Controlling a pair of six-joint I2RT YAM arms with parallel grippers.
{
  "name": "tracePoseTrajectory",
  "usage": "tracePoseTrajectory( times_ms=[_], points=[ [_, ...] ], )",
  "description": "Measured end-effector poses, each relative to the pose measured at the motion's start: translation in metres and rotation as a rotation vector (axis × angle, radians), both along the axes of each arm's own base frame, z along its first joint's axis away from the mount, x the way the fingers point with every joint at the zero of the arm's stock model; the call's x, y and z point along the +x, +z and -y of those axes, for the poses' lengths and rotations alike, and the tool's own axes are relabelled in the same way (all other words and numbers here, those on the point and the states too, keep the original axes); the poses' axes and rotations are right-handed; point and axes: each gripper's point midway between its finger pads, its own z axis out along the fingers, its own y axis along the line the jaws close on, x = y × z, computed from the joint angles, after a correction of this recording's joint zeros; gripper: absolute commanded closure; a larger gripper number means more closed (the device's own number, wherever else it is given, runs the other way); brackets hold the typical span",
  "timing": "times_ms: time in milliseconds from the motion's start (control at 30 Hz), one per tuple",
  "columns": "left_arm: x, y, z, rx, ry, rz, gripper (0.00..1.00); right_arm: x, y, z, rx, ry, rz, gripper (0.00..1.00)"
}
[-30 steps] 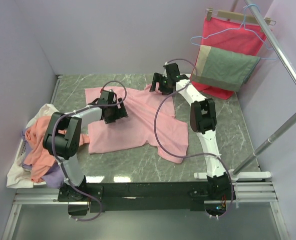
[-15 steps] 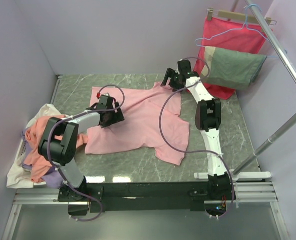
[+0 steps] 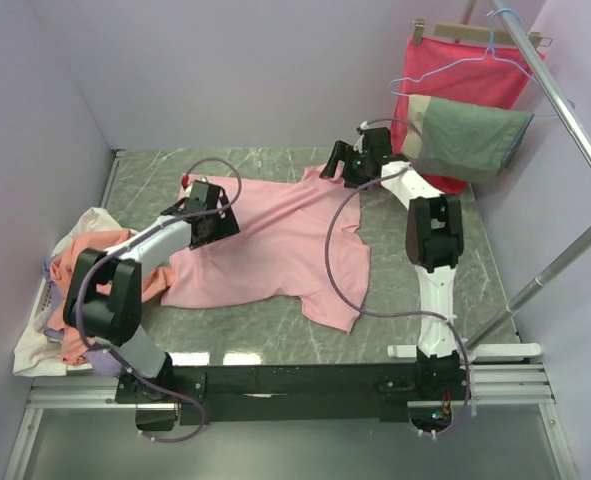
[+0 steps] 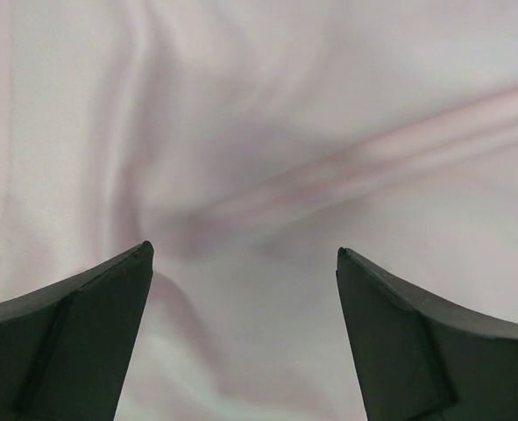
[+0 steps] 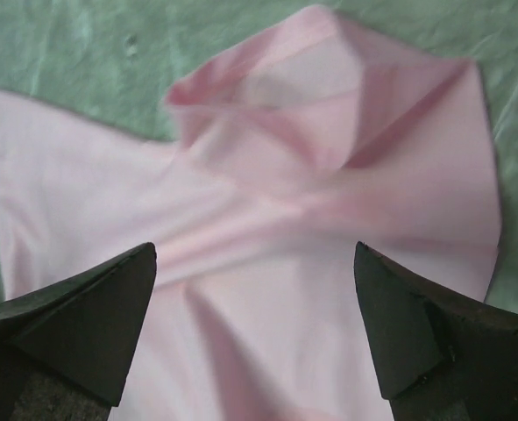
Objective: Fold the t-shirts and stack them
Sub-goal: Flatten out the tshirt
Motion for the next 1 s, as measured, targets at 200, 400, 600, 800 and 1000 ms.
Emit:
tracePoseTrajectory(
  times_ms=[200,400,600,800,1000],
  points=[
    [-0.002,0.066,0.007,-0.062,-0.014,0.158,0.10,-0.052,0.091,-0.029,0.026,0.097,0.150,0.00],
    [-0.044,0.041,0.001,-0.079,-0.004,0.097,0.10,-0.131,0.091,-0.075,0.023,0.241,0.143,0.00],
    [-0.092,-0.008,-0.013,-0.056,0.037,-0.055,0.10,-0.227,-0.024,-0.066,-0.087,0.281,-0.157,0.00],
    [-0.099,-0.015,-0.020,-0.044,0.088,-0.073,0.10,-0.231,-0.034,-0.041,-0.153,0.198,-0.171,0.00],
    [-0.108,-0.026,-0.027,-0.018,0.140,-0.121,0.10,-0.249,-0.044,-0.027,-0.197,0.174,-0.216,0.00]
  ],
)
